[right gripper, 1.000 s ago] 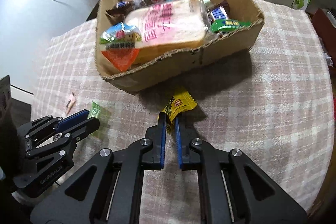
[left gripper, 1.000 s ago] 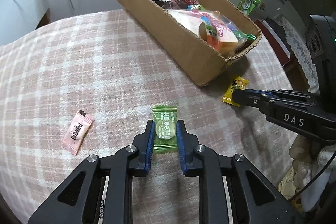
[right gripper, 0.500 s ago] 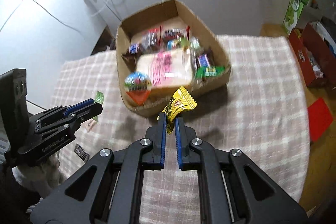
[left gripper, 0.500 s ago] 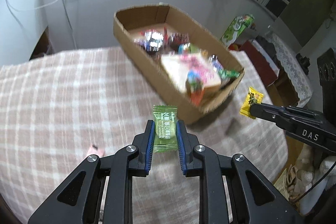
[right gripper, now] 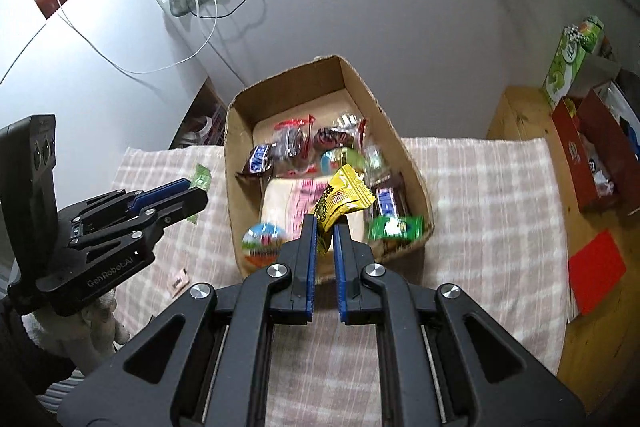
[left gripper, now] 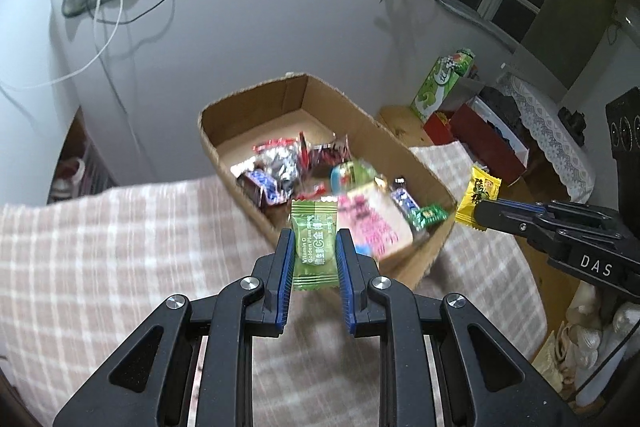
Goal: Organize snacks
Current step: 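Carry the green candy and yellow packet over the box with both tools, then open both tools to drop the green candy and yellow packet into the box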
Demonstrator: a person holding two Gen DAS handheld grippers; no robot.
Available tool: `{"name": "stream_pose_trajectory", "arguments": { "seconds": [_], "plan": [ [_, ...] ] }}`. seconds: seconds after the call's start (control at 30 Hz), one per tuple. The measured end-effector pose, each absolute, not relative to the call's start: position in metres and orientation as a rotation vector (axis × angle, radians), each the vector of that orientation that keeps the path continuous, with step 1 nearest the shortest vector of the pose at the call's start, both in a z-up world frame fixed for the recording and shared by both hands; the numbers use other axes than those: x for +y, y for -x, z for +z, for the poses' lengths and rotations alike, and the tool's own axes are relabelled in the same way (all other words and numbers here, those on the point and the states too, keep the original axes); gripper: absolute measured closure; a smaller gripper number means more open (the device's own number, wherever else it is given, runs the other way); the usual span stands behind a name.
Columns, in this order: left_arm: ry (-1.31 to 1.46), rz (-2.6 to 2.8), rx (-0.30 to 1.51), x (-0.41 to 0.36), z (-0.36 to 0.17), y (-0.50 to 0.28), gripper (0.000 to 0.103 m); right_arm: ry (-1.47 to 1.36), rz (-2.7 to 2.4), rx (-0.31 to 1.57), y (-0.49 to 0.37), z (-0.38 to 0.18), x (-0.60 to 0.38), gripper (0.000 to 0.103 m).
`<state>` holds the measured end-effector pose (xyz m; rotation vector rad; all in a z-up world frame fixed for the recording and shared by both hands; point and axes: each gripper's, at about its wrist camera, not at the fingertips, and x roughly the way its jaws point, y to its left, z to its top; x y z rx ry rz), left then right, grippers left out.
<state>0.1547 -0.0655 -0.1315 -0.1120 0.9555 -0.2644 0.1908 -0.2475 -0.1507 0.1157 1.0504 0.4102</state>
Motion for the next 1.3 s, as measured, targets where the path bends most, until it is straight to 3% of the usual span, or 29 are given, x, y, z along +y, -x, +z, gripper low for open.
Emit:
{"name": "stream_pose_trajectory", "arguments": {
  "seconds": [1.2,1.27,1.3],
  "plan": [
    [0.064,-0.266,0.967,-0.088,-0.140,-0.220,0.082,-0.096,0.416,1.128,-0.257,-0.173,-0.230,0.094],
    [0.063,-0.265,0.965,-0.088,-0.140,-0.220,0.079,-0.094,0.409,1.131,-0.258,-0.174,-0.231,0.091],
    [0.060,-0.264,0.965,-0.088,-0.140,-0.220,0.077,-0.094,0.406,1.131,-0.258,-0.175,-0.231,0.083]
  ]
}}
